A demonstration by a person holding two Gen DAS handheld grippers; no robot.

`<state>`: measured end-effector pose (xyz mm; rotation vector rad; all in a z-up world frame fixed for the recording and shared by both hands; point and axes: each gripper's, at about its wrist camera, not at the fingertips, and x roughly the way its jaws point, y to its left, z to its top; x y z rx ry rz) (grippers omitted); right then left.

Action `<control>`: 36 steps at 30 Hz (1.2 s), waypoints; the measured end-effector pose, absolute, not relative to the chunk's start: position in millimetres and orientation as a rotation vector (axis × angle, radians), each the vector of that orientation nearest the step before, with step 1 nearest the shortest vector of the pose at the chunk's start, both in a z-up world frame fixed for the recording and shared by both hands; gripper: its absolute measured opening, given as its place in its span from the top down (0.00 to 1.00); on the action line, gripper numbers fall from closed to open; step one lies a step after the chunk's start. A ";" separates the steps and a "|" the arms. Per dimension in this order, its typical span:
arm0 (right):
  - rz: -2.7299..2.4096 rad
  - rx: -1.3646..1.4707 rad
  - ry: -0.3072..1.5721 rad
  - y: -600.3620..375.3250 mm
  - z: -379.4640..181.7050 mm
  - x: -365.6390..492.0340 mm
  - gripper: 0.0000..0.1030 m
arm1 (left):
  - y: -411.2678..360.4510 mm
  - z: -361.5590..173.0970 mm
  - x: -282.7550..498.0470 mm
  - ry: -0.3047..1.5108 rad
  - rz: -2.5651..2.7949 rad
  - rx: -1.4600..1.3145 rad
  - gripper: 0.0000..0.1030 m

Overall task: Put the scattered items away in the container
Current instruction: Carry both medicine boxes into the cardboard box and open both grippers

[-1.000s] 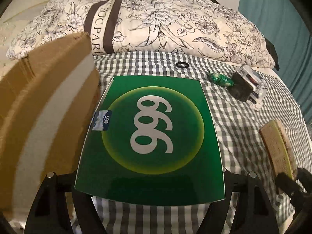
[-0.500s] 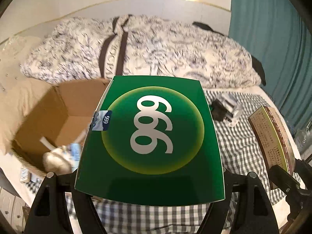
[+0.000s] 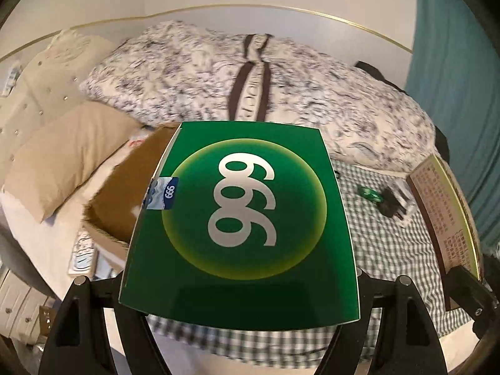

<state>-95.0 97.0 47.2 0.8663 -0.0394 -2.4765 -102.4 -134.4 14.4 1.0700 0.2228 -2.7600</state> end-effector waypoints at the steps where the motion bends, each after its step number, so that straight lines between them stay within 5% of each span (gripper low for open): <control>1: -2.461 0.863 -0.030 85.8 48.6 -97.8 0.27 | -144.4 13.5 -102.2 0.232 -2.745 1.068 0.23; 23: -2.291 0.914 0.014 -67.6 25.5 -193.2 0.28 | -242.2 -9.7 -136.6 0.302 -2.630 1.062 0.23; 27: -2.292 0.920 -0.055 -78.5 27.3 -212.0 0.27 | -239.7 -10.7 -143.0 0.283 -2.620 1.079 0.11; 30: -2.289 0.914 -0.121 -79.4 29.5 -218.9 0.14 | -234.3 -7.5 -141.5 0.239 -2.616 1.065 0.02; 36: -2.337 0.840 -0.214 -48.2 45.4 -205.9 0.13 | -213.4 1.7 -133.5 0.210 -2.662 1.056 0.00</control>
